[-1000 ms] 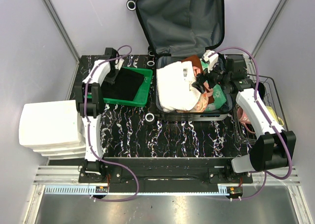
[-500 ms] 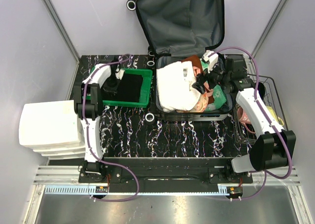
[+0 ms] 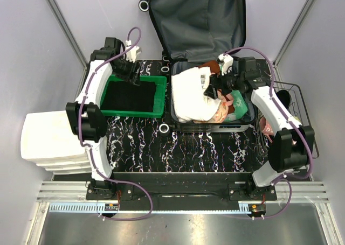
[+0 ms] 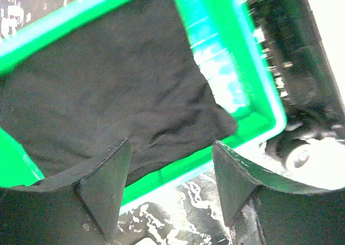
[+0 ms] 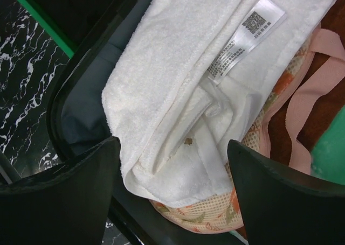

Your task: Open, take out, and arrange the luggage

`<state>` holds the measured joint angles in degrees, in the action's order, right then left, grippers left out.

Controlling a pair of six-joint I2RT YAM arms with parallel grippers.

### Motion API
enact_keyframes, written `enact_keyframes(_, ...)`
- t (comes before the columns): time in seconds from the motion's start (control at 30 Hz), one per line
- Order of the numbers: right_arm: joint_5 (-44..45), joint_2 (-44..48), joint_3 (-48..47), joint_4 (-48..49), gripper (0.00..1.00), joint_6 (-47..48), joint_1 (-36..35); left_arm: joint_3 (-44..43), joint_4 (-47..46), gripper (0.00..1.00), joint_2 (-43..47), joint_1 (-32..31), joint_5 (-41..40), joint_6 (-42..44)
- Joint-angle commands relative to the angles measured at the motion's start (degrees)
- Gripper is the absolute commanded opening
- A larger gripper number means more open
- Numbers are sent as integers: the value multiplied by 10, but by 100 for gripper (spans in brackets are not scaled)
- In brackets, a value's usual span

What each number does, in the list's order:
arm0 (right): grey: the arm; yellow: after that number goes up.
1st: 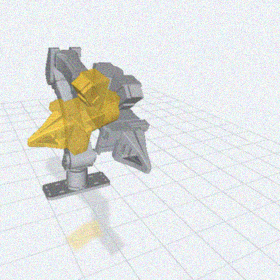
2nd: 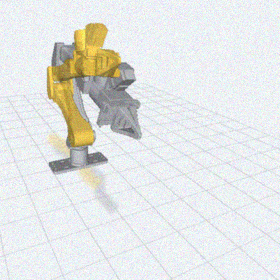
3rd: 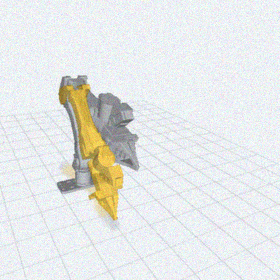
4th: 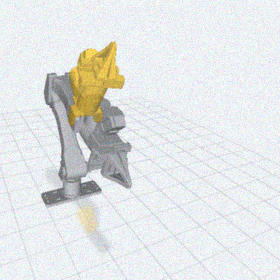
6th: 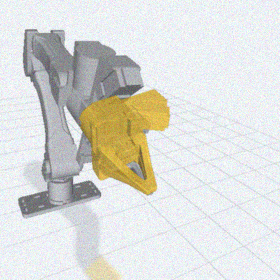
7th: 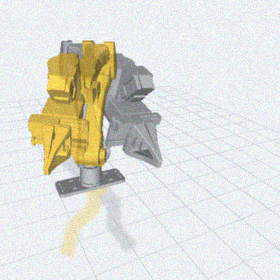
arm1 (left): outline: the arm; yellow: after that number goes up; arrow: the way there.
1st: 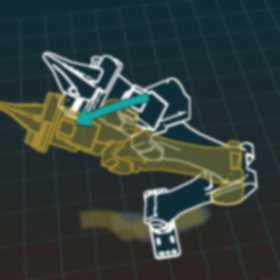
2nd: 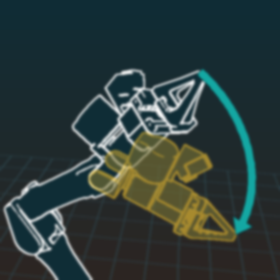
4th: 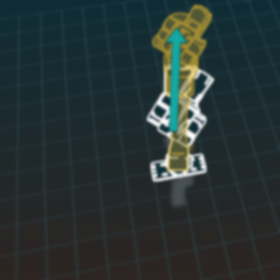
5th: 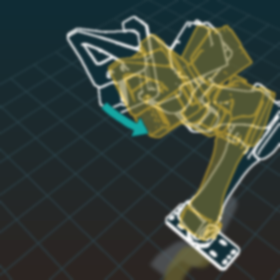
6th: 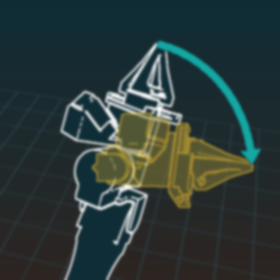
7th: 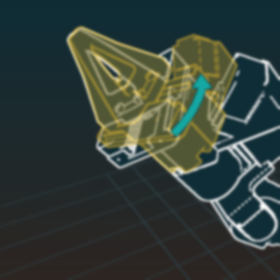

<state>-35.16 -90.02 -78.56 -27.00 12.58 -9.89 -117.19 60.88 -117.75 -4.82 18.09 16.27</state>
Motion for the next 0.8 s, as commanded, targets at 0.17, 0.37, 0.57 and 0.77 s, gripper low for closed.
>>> enact_keyframes(0.17, 143, -89, -97, 15, 98, -97, -15, 21, -63, 68, 82, -57, 109, 36)
enact_keyframes(0.37, 113, -154, -152, 3, 96, -146, -16, 25, -74, 68, 85, -64, 102, 31)
enact_keyframes(0.57, 86, -194, -178, 5, 92, -176, -19, 25, -76, 68, 82, -64, 99, 29)
enact_keyframes(0.77, 51, -198, -192, 10, 82, -172, -35, 25, -77, 68, 79, -64, 105, 28)
